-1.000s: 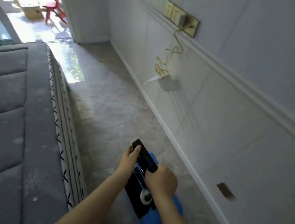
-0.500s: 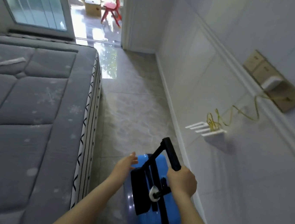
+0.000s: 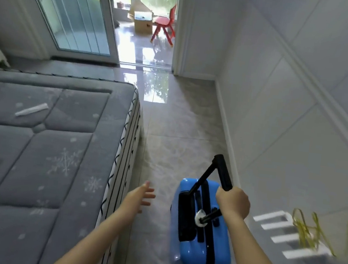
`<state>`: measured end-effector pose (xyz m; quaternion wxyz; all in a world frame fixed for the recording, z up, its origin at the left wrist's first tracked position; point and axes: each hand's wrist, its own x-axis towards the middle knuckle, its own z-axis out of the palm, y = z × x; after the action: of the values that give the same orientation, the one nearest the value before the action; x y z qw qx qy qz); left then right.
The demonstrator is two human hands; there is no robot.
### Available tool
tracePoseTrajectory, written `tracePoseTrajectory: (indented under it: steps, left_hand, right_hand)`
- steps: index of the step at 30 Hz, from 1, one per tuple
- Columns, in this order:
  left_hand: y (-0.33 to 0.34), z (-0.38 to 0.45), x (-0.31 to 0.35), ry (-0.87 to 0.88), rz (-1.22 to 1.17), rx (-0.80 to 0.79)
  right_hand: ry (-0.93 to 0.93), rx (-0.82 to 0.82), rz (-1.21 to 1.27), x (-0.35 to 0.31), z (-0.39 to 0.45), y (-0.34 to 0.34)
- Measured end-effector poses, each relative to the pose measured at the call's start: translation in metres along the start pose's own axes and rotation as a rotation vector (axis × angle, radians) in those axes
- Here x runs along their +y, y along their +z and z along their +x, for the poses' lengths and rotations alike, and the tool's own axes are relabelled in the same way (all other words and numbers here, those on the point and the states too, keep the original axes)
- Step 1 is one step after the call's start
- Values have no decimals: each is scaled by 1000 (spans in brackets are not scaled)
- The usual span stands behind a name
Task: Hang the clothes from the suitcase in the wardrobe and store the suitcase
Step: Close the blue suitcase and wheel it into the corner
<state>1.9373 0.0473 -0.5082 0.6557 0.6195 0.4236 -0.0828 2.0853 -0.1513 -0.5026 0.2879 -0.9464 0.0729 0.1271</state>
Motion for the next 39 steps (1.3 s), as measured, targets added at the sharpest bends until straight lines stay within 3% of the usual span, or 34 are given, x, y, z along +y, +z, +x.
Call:
tracePoseTrajectory:
  steps: [5,14,26,39]
  left_hand:
    - [-10,69,84,72,-58,56]
    - [-30,227,201,41,-59,60]
    - [-39,468,401,41,12,-87]
    - [13,702,618,60,76,-112]
  right_hand:
    - [-6,-63,24,-65,89,12]
    - [0,-13,-56,-174,254,20]
    - [34,-9,-161,-332,487,40]
    - [36,-6,-139,-506,760,53]
